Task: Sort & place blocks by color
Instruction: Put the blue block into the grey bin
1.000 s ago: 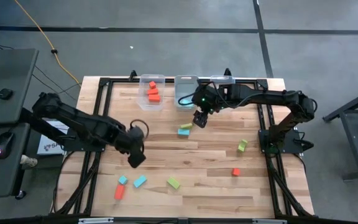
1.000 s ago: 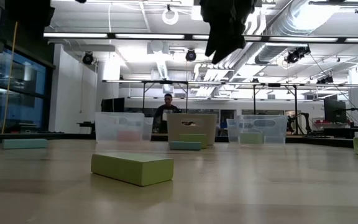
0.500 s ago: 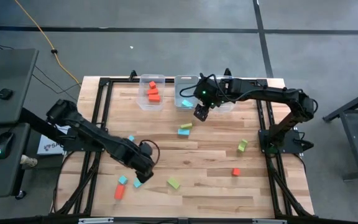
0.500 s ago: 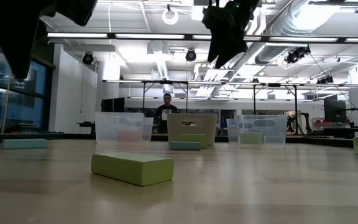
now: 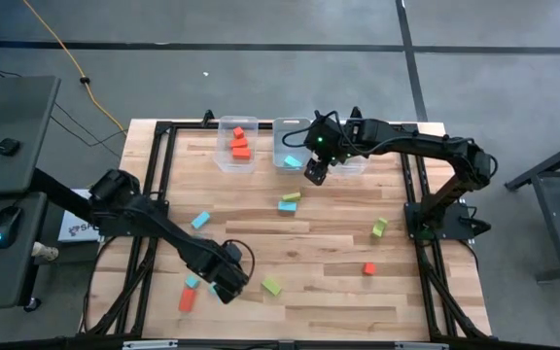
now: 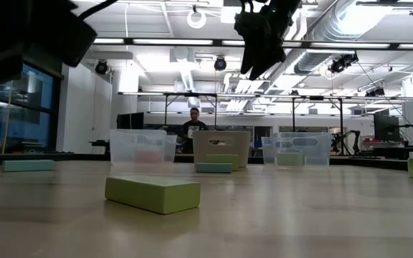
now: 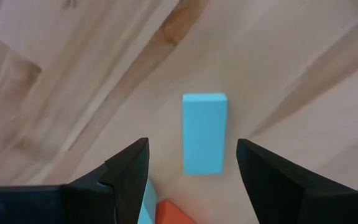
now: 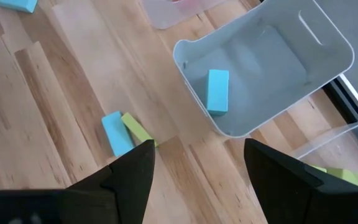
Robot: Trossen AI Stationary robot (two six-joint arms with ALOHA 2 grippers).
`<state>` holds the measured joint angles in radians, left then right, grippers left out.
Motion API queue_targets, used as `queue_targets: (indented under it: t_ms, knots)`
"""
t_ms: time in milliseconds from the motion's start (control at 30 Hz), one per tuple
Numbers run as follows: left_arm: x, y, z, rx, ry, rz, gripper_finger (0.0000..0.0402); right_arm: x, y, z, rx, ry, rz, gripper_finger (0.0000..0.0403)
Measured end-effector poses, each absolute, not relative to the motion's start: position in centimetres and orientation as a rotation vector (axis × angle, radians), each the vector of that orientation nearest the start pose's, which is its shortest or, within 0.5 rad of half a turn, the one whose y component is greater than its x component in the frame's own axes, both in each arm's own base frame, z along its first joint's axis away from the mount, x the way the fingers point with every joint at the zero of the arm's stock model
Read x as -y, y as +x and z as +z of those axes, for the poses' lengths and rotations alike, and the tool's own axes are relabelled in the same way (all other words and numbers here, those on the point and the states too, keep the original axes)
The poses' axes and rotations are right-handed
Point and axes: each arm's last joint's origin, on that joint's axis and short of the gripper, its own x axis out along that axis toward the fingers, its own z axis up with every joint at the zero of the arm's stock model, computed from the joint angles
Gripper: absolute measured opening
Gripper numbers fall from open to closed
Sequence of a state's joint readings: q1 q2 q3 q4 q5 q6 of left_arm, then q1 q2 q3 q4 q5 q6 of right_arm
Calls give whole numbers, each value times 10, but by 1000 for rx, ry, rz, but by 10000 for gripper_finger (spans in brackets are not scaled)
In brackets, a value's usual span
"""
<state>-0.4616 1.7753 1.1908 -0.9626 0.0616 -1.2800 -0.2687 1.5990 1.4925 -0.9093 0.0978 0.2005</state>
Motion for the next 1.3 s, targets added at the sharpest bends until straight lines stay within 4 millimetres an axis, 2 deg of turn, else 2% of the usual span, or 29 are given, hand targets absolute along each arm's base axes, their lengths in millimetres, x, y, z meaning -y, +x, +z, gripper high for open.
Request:
queue_targets:
  t_ms: [200,533,1300]
  knots:
    - [152,281,168,-1530,-687,578,223,90,316,319,-981,268,-436,238]
    - [158,284,155,-1551,-680,582,223,90,316,319,-982,268,-436,238]
    - [172,284,134,-1620,-688,586,217,90,316,319,-982,268,-436,238]
